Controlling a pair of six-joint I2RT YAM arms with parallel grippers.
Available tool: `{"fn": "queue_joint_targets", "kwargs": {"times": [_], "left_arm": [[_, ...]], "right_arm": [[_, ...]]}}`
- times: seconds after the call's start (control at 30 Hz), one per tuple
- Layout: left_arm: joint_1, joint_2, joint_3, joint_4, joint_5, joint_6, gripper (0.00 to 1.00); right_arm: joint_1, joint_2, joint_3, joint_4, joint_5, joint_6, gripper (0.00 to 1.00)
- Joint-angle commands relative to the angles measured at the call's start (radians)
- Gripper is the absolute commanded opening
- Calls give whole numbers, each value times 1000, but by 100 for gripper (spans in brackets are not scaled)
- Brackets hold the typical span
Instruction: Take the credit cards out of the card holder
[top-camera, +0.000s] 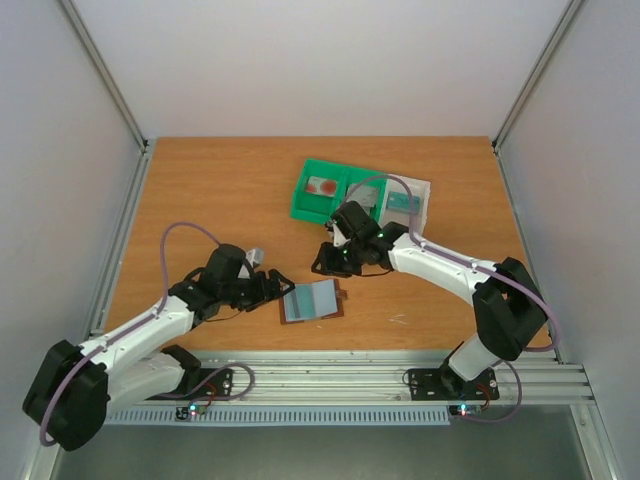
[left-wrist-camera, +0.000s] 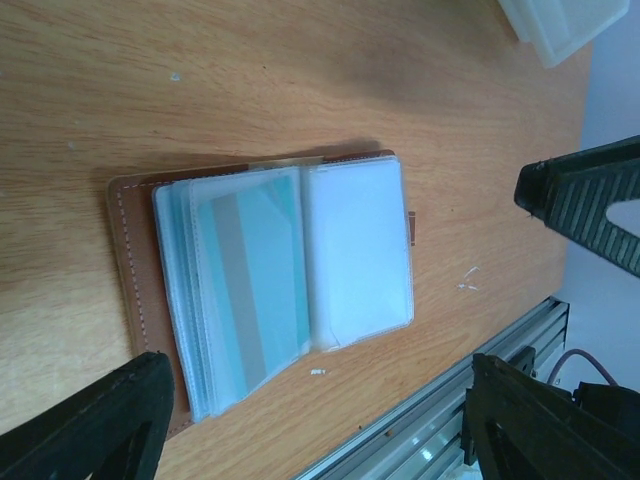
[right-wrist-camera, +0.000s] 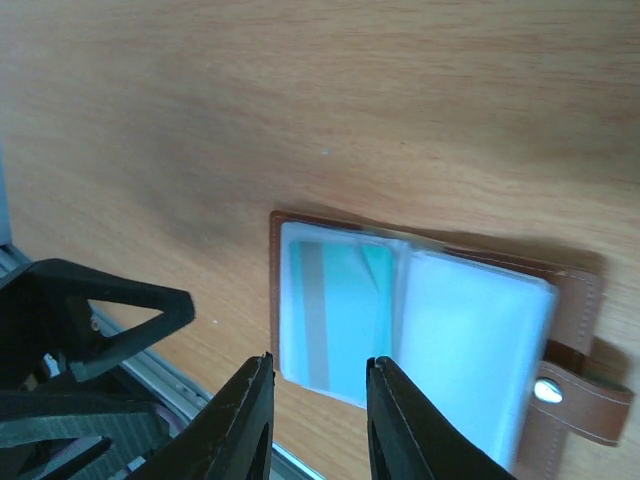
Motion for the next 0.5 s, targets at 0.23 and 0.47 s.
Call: {"fn": "queue_joint_targets", "kwargs": {"times": [0.23, 0.47], "left_arm": [[3, 49, -23, 127, 47, -44, 80], [3, 85, -40, 171, 67, -59, 79]], "right_arm": [[78, 84, -57, 134, -29, 29, 26], [94, 159, -98, 222, -54, 69, 22]]}}
